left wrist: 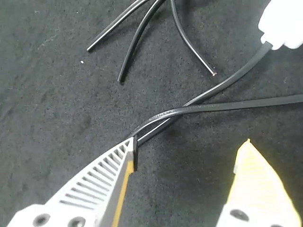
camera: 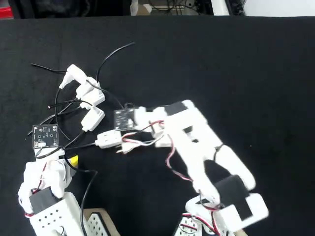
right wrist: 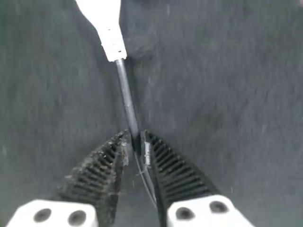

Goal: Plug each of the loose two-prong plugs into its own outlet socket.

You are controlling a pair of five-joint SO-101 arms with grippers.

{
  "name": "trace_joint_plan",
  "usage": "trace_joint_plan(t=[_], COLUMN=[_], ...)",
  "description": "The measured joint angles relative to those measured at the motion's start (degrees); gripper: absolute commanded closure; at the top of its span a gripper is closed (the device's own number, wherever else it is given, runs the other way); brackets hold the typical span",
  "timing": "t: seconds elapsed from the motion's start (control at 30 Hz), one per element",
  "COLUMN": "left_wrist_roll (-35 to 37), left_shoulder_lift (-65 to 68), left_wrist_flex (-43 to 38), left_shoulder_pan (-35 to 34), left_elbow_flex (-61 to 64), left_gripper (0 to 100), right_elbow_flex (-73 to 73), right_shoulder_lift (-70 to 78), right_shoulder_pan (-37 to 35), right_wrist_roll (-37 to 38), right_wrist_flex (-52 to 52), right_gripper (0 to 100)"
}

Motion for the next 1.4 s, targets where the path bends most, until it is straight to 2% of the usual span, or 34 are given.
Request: trace_joint_plan(t=[0.17, 0.23, 0.4, 0.53, 0.6, 0.7, 0.9, 1.03, 1.13, 1.23, 1.4], left_wrist_roll=[0.0, 0.0, 0.0, 0.0, 0.0, 0.0, 0.0, 0.0, 0.0, 0.0, 0.0], left_shoulder_lift=[0.0, 0.0, 0.0, 0.0, 0.0, 0.0, 0.0, 0.0, 0.0, 0.0, 0.0], left_wrist_flex=[0.0, 0.0, 0.0, 0.0, 0.0, 0.0, 0.0, 0.0, 0.0, 0.0, 0.0], left_shoulder_pan=[0.0, 0.0, 0.0, 0.0, 0.0, 0.0, 0.0, 0.0, 0.0, 0.0, 0.0], left_elbow_flex=[0.0, 0.0, 0.0, 0.0, 0.0, 0.0, 0.0, 0.0, 0.0, 0.0, 0.0], left_gripper=[67, 67, 67, 67, 67, 67, 67, 67, 67, 67, 67], right_elbow_flex=[0.0, 0.0, 0.0, -1.5, -2.8, -3.9, -3.9, -3.9, -3.9, -3.5, 1.7], right_shoulder_lift=[-0.9, -0.9, -1.1, -1.4, -1.8, -3.6, -6.2, -6.6, -6.6, -6.6, -6.6], right_shoulder_pan=[11.0, 15.1, 18.3, 18.2, 18.2, 18.2, 16.3, 9.7, 5.9, 1.8, -2.8], right_wrist_roll=[12.4, 14.1, 13.5, 10.9, 6.8, -5.5, -43.5, -65.7, -78.8, -90.5, -107.9], right_wrist_flex=[2.3, 1.0, -0.3, -0.3, -0.3, 1.6, 10.9, 13.7, 14.0, 13.8, 6.2], right_gripper=[98.3, 96.2, 79.9, 79.6, 82.3, 88.0, 89.5, 81.2, 70.9, 64.6, 68.7])
